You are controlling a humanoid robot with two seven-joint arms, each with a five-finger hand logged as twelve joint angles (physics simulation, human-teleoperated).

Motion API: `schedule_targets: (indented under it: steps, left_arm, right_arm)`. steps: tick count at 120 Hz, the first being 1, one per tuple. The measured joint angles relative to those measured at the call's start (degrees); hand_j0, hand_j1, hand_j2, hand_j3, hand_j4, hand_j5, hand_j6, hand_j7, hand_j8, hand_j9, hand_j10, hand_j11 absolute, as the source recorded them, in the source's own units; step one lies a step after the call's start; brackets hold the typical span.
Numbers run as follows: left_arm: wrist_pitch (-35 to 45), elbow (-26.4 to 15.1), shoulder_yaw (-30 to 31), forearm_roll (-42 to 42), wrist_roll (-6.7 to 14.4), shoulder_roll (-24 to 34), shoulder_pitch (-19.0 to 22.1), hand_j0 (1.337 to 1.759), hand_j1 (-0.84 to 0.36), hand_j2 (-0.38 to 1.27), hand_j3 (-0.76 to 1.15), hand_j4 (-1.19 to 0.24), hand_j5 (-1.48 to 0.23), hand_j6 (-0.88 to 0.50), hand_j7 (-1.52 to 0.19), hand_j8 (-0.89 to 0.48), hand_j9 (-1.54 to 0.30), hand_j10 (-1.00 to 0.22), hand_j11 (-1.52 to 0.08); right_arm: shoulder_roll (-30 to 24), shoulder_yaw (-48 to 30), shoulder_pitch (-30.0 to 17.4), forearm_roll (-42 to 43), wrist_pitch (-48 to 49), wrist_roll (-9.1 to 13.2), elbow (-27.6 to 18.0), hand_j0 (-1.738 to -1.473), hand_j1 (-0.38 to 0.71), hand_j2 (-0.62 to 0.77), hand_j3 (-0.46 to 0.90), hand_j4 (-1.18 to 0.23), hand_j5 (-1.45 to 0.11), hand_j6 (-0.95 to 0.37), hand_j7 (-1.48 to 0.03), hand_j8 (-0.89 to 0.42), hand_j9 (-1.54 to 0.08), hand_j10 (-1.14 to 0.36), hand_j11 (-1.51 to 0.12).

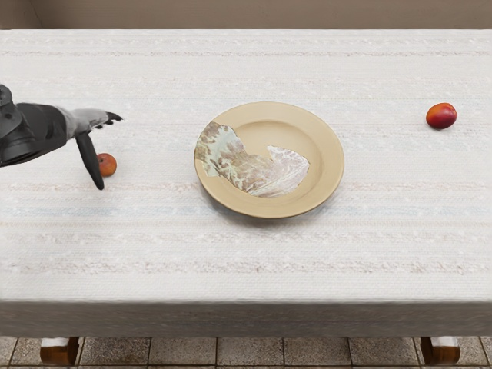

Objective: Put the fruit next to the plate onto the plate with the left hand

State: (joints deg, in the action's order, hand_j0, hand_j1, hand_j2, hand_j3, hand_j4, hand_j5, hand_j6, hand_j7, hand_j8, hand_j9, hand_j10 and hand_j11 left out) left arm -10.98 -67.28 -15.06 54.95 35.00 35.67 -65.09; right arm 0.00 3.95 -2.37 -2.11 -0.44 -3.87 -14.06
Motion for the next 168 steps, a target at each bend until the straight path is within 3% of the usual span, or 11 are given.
schedule_targets:
  steps: [25,88,129,168]
  left_arm:
    - [6.5,0.0,3.2,2.1,0.0,-2.6,0.1,1.658,0.25,0.02,0.0,-0.09,-0.11,-0.09,-0.11,-0.09,-0.11,-0.09,-0.11]
    - [7.8,0.2,5.5,2.5,0.0,-2.0,1.9,1.658,-0.13,0.08,0.0,-0.41,-0.52,-0.41,-0.52,-0.38,-0.52,-0.41,-0.52]
    - [9.8,0.3,5.6,2.5,0.0,-2.0,3.6,1.658,-0.24,0.1,0.0,-0.5,-0.63,-0.5,-0.63,-0.53,-0.64,-0.5,-0.64]
    - [11.9,0.5,5.7,2.4,0.0,-1.9,3.9,1.658,-0.29,0.29,0.0,-0.58,-0.76,-0.55,-0.76,-0.47,-0.76,-0.58,-0.76]
  right_arm:
    - [0.0,0.0,0.0,0.0,0.0,0.0,0.0,-1.658,-0.34,0.0,0.0,-0.01,-0.01,-0.01,-0.01,-0.01,-0.01,-0.01,-0.01]
    - [0.0,0.0,0.0,0.0,0.0,0.0,0.0,-1.658,-0.34,0.0,0.0,-0.01,-0.01,-0.01,-0.01,-0.01,-0.01,-0.01,-0.01]
    - [0.0,0.0,0.0,0.0,0.0,0.0,0.0,-1.658,-0.34,0.0,0.0,-0.01,-0.01,-0.01,-0.01,-0.01,-0.01,-0.01,-0.01]
    - [0.0,0.0,0.0,0.0,0.0,0.0,0.0,-1.658,-0.34,0.0,0.0,-0.01,-0.01,-0.01,-0.01,-0.01,-0.01,-0.01,-0.01]
